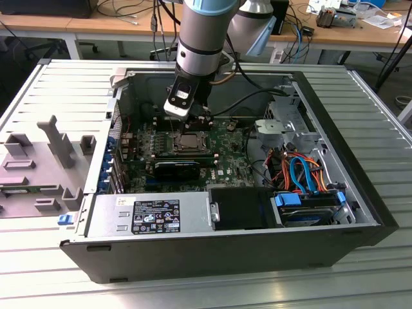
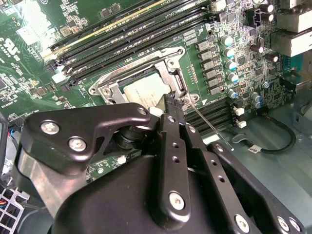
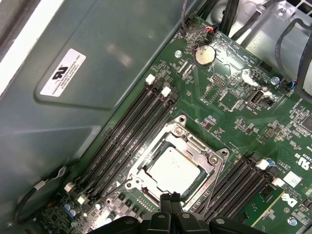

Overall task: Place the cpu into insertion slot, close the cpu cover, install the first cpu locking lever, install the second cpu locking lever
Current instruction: 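Install the first cpu locking lever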

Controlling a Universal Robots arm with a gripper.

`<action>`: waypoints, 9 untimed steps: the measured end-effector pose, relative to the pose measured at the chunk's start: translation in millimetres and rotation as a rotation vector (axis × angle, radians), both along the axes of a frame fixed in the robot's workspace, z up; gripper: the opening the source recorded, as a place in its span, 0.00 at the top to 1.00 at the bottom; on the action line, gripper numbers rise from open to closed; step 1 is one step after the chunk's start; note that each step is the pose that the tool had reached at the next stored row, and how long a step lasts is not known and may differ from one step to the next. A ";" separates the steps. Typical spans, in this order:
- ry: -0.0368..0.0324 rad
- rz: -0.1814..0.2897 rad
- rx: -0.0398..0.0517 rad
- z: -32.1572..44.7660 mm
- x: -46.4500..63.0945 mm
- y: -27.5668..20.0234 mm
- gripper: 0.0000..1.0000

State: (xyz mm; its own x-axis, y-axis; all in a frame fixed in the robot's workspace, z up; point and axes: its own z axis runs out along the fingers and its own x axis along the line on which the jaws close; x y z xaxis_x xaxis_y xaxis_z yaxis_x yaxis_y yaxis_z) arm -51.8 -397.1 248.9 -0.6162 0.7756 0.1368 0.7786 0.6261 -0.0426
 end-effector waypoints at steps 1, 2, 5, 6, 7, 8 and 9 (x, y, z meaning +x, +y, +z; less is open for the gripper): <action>0.0000 0.001 0.0000 0.0 0.0 0.0 0.89; 0.0000 0.001 0.0000 0.0 0.0 0.0 0.89; 0.0000 0.003 0.0000 0.0 0.0 0.0 0.89; 0.0000 0.004 0.0000 0.0 0.0 0.0 0.89; 0.0000 0.005 0.0001 0.0 0.0 0.0 0.89; 0.0000 0.005 0.0001 0.0 0.0 0.0 0.89; 0.0000 0.006 0.0000 0.0 0.0 0.0 0.89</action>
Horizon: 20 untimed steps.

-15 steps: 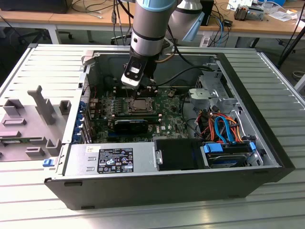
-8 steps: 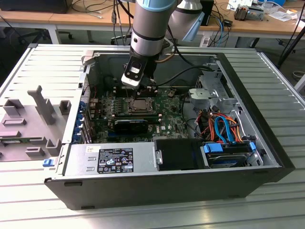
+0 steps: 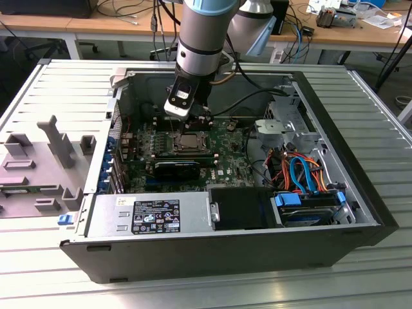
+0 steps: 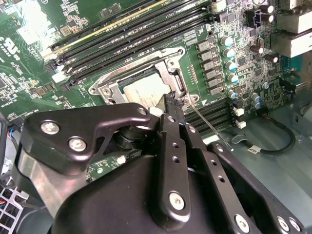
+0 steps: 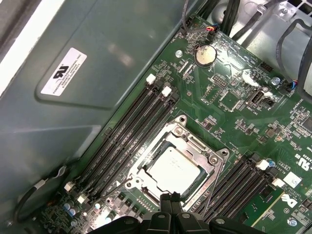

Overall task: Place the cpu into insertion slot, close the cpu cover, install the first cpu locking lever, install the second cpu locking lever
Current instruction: 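Install the first cpu locking lever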

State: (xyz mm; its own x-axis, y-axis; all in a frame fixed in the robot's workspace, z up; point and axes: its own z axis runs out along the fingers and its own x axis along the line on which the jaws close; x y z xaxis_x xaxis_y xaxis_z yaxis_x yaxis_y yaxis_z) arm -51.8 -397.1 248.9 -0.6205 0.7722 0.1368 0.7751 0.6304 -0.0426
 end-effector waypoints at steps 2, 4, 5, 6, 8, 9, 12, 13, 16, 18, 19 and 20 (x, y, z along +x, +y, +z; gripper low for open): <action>0.0000 0.001 0.0000 0.0 0.0 0.0 0.89; 0.0000 0.003 0.0001 0.0 0.0 0.0 0.89; 0.0000 0.004 0.0000 0.0 0.0 0.0 0.89; 0.0000 0.005 0.0000 0.0 0.0 0.0 0.89; 0.0000 0.006 0.0001 0.0 0.0 0.0 0.89; 0.0000 0.007 0.0000 0.0 0.0 0.0 0.89; 0.0000 0.010 0.0000 0.0 0.0 0.0 0.89; 0.0000 0.011 0.0000 0.0 0.0 0.0 0.89; 0.0000 0.013 0.0000 0.0 0.0 0.0 0.89; 0.0000 0.014 0.0001 0.0 0.0 0.0 0.89; 0.0000 0.014 0.0001 0.0 0.0 0.0 0.89; 0.0000 0.015 0.0001 0.0 0.0 0.0 0.89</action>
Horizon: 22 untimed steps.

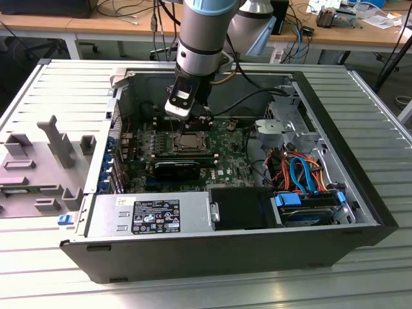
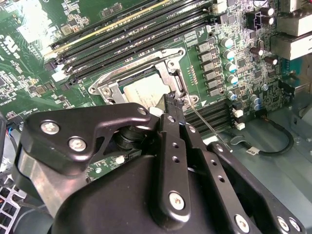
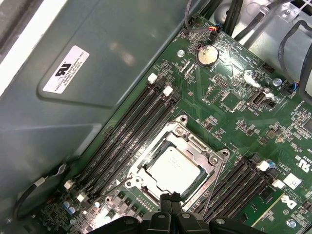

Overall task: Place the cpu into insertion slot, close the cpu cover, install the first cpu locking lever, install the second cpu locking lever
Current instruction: 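Install the first cpu locking lever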

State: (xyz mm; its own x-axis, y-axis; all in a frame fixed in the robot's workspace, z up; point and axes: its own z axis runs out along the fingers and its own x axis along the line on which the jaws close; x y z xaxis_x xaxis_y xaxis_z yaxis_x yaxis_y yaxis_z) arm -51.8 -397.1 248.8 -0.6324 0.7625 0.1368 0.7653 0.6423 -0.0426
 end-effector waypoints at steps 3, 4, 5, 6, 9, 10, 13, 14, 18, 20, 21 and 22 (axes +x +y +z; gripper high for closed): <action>0.0000 0.002 0.0000 0.0 0.0 0.0 0.89; 0.0000 0.003 0.0000 0.0 0.0 0.0 0.89; 0.0000 0.003 0.0000 0.0 0.0 0.0 0.89; 0.0000 0.004 -0.0001 0.0 0.0 0.0 0.89; 0.0000 0.006 0.0000 0.0 0.0 0.0 0.89; 0.0000 0.007 0.0000 0.0 0.0 0.0 0.89; 0.0000 0.008 -0.0001 0.0 0.0 0.0 0.89; 0.0000 0.009 0.0000 0.0 0.0 0.0 0.89; 0.0000 0.012 0.0000 0.0 0.0 0.0 0.89; 0.0000 0.013 0.0000 0.0 0.0 0.0 0.89; 0.0000 0.014 0.0000 0.0 0.0 0.0 0.89; 0.0000 0.014 -0.0001 0.0 0.0 0.0 0.89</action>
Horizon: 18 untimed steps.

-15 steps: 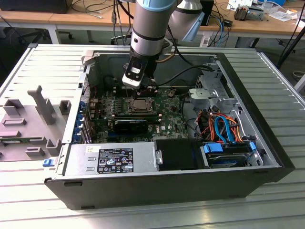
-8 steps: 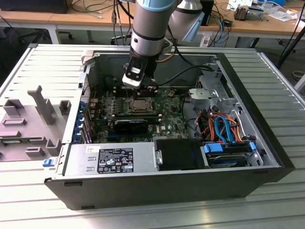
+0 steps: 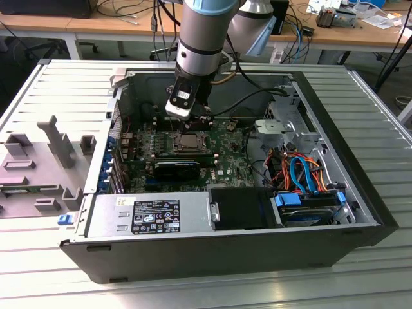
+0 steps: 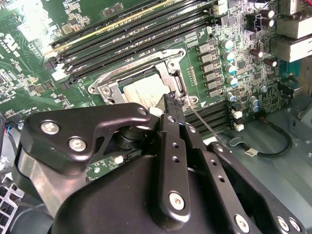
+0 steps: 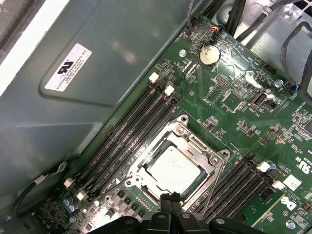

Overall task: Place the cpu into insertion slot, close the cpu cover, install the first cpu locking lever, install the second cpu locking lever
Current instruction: 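Install the first cpu locking lever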

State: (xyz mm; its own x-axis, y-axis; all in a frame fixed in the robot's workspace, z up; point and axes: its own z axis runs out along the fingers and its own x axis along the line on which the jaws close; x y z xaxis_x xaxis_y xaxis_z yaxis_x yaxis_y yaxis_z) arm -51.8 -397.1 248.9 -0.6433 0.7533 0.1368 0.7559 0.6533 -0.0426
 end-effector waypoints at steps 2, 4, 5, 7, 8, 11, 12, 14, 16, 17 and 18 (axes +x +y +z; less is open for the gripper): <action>0.0000 0.001 0.0000 0.0 0.0 0.0 0.89; 0.0000 0.003 0.0000 0.0 0.0 0.0 0.89; 0.0000 0.004 0.0000 0.0 0.0 0.0 0.89; 0.0000 0.005 0.0000 0.0 0.0 0.0 0.89; 0.0000 0.006 0.0001 0.0 0.0 0.0 0.89; 0.0000 0.008 0.0001 0.0 0.0 0.0 0.89; 0.0000 0.008 0.0000 0.0 0.0 0.0 0.89; 0.0000 0.009 0.0000 0.0 0.0 0.0 0.89; 0.0000 0.011 0.0000 0.0 0.0 0.0 0.89; 0.0000 0.012 0.0000 0.0 0.0 0.0 0.89; 0.0000 0.012 0.0000 0.0 0.0 0.0 0.89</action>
